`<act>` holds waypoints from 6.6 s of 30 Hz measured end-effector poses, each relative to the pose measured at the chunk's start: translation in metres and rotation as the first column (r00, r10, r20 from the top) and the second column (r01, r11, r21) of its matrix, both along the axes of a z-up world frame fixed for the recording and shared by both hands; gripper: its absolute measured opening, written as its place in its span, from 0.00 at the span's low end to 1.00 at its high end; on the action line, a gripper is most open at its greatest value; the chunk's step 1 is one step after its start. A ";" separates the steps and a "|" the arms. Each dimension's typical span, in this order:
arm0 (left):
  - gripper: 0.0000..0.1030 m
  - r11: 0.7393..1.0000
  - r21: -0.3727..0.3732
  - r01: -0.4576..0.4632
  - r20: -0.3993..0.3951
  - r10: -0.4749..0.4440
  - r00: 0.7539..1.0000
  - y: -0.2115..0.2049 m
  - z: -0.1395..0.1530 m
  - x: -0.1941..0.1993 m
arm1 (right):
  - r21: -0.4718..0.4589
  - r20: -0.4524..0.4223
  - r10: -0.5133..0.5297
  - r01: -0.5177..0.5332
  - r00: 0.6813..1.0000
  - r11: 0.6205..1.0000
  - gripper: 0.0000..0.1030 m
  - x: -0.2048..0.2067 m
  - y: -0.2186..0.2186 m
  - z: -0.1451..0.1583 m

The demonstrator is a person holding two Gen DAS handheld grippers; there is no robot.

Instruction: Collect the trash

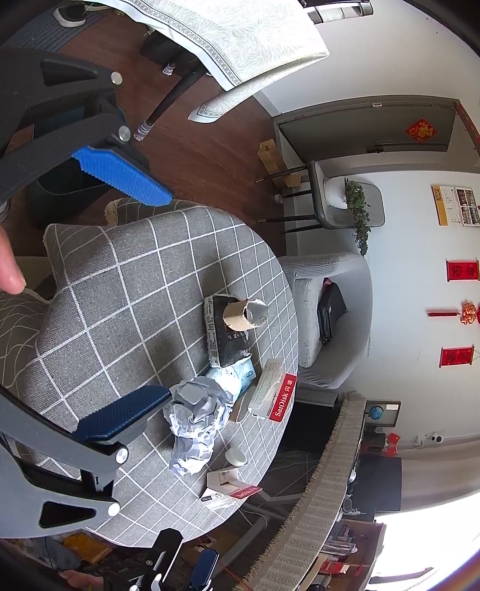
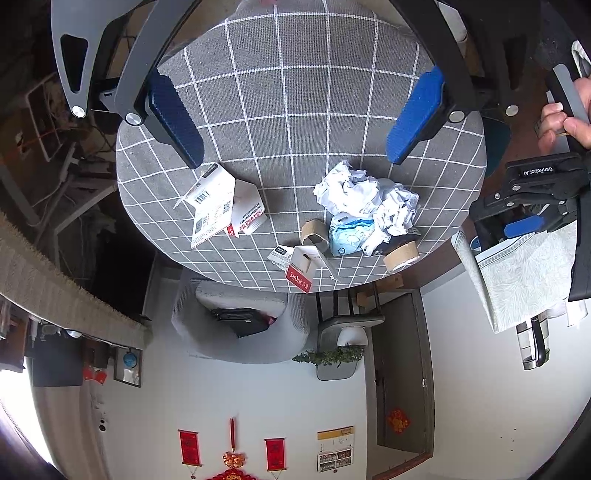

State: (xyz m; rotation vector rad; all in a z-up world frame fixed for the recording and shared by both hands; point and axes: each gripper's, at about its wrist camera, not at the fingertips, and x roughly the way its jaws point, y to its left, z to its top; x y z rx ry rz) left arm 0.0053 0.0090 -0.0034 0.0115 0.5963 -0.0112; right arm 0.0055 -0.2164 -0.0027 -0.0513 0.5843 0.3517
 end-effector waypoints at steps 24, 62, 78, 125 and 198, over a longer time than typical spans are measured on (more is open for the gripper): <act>0.65 0.959 -0.158 0.238 -0.071 -0.251 0.965 -0.027 -0.009 0.036 | 0.066 -0.041 -0.006 0.008 0.999 0.998 0.97 0.033 -0.011 -0.001; 0.42 0.933 -0.242 0.268 -0.011 -0.279 0.960 0.007 0.009 0.055 | 0.060 -0.230 0.199 -0.191 0.952 0.980 0.56 0.073 0.076 -0.028; 0.42 0.968 -0.209 0.139 -0.031 -0.148 0.988 0.079 0.003 0.051 | 0.110 -0.138 0.168 -0.154 0.976 0.982 0.53 0.091 0.101 0.010; 0.58 0.962 -0.106 -0.252 -0.427 0.185 0.885 0.330 -0.124 0.026 | 0.087 -0.242 0.523 -0.519 0.817 0.851 0.53 0.094 0.407 -0.042; 0.57 0.966 -0.256 0.030 -0.010 -0.034 0.999 0.131 0.050 0.058 | 0.011 -0.109 0.276 -0.276 0.955 0.961 0.81 0.070 0.191 0.007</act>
